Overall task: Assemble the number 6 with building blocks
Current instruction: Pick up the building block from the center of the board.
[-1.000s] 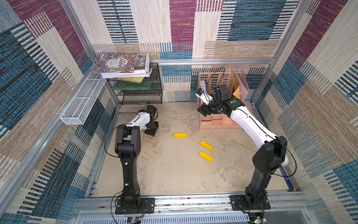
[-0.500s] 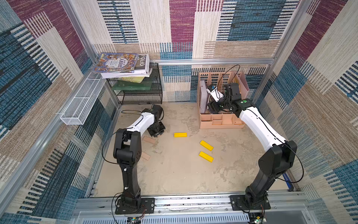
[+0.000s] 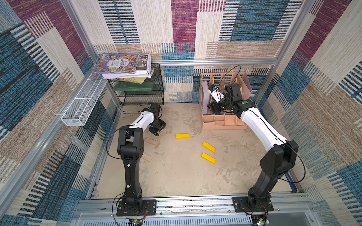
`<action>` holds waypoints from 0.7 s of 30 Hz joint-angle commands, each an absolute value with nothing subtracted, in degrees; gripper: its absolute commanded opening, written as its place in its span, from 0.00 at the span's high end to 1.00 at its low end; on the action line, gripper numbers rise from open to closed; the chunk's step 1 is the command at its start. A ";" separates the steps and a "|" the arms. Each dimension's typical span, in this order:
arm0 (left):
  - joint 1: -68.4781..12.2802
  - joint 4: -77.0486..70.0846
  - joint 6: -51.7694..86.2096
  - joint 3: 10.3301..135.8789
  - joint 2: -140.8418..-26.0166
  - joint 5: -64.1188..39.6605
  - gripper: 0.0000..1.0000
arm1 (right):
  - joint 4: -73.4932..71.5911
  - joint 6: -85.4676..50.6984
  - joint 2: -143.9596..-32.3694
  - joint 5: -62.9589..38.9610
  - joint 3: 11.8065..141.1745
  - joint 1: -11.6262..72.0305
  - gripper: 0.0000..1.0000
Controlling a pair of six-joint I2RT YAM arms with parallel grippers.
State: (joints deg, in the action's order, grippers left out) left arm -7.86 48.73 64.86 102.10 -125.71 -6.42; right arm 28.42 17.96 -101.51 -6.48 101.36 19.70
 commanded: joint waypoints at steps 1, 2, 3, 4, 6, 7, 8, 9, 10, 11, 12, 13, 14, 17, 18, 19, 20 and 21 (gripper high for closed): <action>-7.48 50.01 73.33 102.75 -127.05 -5.48 0.38 | 27.58 18.60 -101.36 -6.14 101.52 19.63 0.22; -7.19 50.06 74.12 102.63 -127.09 -5.03 0.38 | 27.67 18.80 -101.32 -5.85 101.43 19.59 0.22; -6.89 50.31 74.71 102.55 -127.00 -4.88 0.38 | 27.69 18.95 -101.12 -5.63 101.23 19.50 0.22; -6.70 50.52 74.94 102.61 -126.84 -4.61 0.38 | 27.75 18.98 -100.99 -5.55 101.01 19.35 0.22; -6.51 51.57 74.88 102.99 -126.40 -3.78 0.38 | 27.40 18.86 -100.66 -5.77 100.42 19.05 0.21; -6.50 52.13 74.88 103.01 -125.94 -3.36 0.38 | 27.19 18.81 -100.72 -6.02 100.10 18.99 0.21; -6.50 52.32 74.88 102.78 -125.48 -3.30 0.38 | 27.06 18.64 -100.83 -6.31 99.94 18.96 0.21; -6.50 52.62 74.88 102.64 -125.10 -3.31 0.38 | 26.98 18.55 -100.95 -6.48 99.92 18.98 0.21; -6.50 52.80 74.88 102.33 -124.46 -3.33 0.39 | 26.85 18.28 -101.26 -6.80 100.01 18.95 0.21; -6.50 52.73 75.24 101.66 -123.66 -3.18 0.38 | 26.73 18.20 -101.55 -7.18 100.19 19.07 0.21; -6.50 52.74 75.78 101.00 -122.97 -2.84 0.38 | 26.65 18.13 -101.77 -7.44 100.36 19.06 0.21; -6.50 52.67 76.02 100.40 -122.28 -2.27 0.39 | 26.58 18.11 -102.18 -7.60 100.53 19.24 0.21; -6.50 52.70 75.98 100.33 -122.00 -1.89 0.38 | 26.56 18.09 -102.54 -7.81 100.91 19.26 0.21; -6.26 52.53 75.85 100.66 -122.62 -1.69 0.38 | 26.80 18.03 -103.69 -8.56 102.07 19.55 0.21; -6.24 52.23 75.85 100.71 -123.04 -1.59 0.39 | 26.85 18.02 -104.08 -8.67 102.36 19.55 0.21; -6.16 52.20 76.00 100.79 -123.74 -1.66 0.38 | 26.89 17.93 -104.32 -8.79 102.63 19.59 0.21; -6.09 52.14 76.18 100.78 -124.40 -1.76 0.38 | 26.95 17.93 -104.53 -8.86 102.96 19.55 0.21; -6.07 52.21 76.20 100.88 -124.91 -1.80 0.38 | 26.99 17.93 -104.64 -8.83 103.22 19.55 0.21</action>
State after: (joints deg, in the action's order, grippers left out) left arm -6.26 51.35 75.70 100.62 -123.74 -2.72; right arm 28.01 18.50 -104.25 -7.81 102.39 19.51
